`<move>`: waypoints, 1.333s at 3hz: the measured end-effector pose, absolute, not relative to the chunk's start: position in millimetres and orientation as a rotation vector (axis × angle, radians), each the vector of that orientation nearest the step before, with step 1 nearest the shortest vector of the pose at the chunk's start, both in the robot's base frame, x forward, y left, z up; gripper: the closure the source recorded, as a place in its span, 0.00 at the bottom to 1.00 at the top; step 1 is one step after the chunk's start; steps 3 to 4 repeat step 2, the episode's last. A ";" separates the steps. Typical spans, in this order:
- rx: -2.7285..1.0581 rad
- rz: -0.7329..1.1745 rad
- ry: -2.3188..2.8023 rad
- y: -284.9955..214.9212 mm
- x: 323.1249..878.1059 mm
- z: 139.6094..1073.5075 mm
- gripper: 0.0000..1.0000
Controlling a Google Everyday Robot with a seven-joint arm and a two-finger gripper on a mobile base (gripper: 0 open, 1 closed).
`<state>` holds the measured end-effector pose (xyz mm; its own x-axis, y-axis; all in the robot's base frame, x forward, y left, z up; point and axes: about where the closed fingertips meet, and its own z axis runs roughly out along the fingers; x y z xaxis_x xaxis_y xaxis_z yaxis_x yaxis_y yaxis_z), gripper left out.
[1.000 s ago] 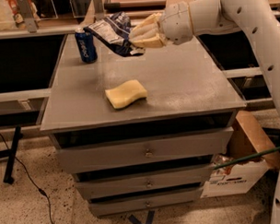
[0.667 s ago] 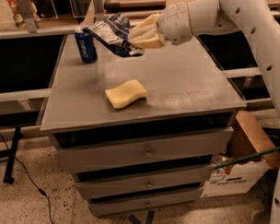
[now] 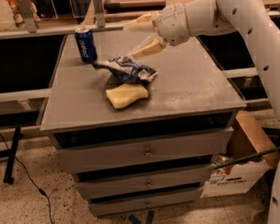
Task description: Move blue chip bag near sponge
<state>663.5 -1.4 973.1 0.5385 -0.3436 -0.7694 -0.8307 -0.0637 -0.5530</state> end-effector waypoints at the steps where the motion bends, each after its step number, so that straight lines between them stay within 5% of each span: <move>1: -1.652 0.544 1.005 1.4 663.3 972.4 0.00; 4: -1.652 0.544 1.005 1.5 663.3 972.4 0.00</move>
Offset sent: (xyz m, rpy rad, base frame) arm -0.0002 0.0026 -0.0007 0.0003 0.0013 0.0042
